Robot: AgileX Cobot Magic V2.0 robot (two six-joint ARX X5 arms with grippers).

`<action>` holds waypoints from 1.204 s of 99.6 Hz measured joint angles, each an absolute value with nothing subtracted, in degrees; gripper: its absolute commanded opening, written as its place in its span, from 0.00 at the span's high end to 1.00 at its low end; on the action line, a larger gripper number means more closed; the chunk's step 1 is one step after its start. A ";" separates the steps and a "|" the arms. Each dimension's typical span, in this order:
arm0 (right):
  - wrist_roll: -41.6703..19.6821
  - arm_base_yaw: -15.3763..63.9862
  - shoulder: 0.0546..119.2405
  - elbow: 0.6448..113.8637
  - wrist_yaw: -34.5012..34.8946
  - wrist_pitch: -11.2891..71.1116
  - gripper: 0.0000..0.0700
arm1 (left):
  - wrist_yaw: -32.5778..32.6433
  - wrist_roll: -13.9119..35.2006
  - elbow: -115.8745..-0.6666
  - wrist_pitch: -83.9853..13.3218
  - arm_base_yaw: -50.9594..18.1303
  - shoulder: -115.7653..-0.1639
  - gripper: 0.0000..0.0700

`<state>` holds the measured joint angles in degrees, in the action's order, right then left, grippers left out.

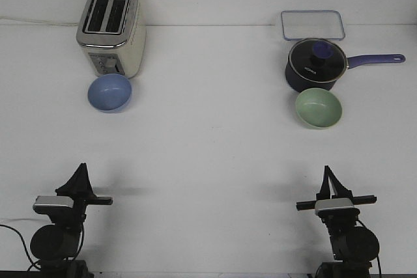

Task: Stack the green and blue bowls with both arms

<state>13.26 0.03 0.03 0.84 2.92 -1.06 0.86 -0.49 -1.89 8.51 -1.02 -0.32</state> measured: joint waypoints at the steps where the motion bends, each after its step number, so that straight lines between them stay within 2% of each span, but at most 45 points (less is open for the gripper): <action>1: 13.26 0.03 0.03 0.84 2.92 -1.08 1.00 | 0.89 -0.49 -1.89 8.51 -1.02 -0.32 0.98; 80: 13.15 0.03 0.03 0.84 3.22 -1.08 1.00 | 0.89 -0.49 -1.89 8.51 -1.02 -0.32 0.98; 94: 9.85 0.03 0.03 0.84 4.32 -1.67 1.00 | 0.86 -0.49 -1.89 8.51 -1.02 -0.32 0.98; 120: 2.44 0.03 0.03 0.82 4.40 -10.09 1.00 | 0.86 -0.49 -1.89 8.51 -1.02 -0.32 0.98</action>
<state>2.44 0.03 0.03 0.82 4.40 -10.09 0.86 -0.49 -1.89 8.51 -1.02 -0.32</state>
